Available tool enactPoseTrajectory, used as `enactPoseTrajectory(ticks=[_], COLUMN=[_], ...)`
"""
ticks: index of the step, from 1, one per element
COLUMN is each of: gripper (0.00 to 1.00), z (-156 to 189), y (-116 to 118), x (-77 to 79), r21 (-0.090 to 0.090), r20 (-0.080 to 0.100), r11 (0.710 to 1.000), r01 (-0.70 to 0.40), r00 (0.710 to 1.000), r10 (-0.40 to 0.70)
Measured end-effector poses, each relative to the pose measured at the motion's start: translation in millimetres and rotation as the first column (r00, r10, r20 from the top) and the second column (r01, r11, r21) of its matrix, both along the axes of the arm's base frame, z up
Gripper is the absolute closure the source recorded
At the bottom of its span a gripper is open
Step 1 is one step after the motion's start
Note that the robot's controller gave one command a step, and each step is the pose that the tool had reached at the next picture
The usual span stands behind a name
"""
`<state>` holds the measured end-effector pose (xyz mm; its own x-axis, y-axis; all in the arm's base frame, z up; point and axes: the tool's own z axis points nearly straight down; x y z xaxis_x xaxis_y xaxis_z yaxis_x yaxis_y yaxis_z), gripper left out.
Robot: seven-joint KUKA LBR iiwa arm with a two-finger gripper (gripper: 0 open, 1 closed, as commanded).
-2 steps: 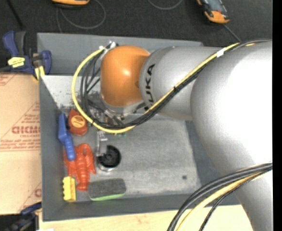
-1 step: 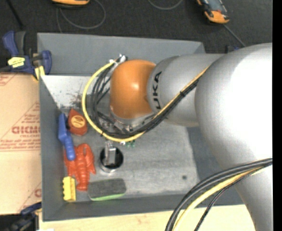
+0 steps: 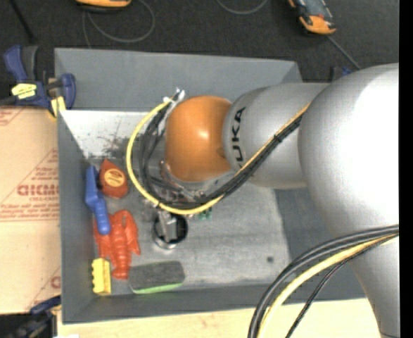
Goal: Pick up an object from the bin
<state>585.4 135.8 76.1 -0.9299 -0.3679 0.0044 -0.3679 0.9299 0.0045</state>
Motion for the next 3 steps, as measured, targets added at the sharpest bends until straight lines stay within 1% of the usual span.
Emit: enactPoseTrajectory(ticks=[2, 3], gripper=[1.00, 1.00], z=[4, 20], y=[0, 0], x=[-1.0, -1.0], r21=[0.001, 0.001], r20=[0.000, 0.005], r11=[1.000, 1.000], r01=[0.001, 0.001], r00=[1.000, 1.000], r10=[-0.001, -0.001])
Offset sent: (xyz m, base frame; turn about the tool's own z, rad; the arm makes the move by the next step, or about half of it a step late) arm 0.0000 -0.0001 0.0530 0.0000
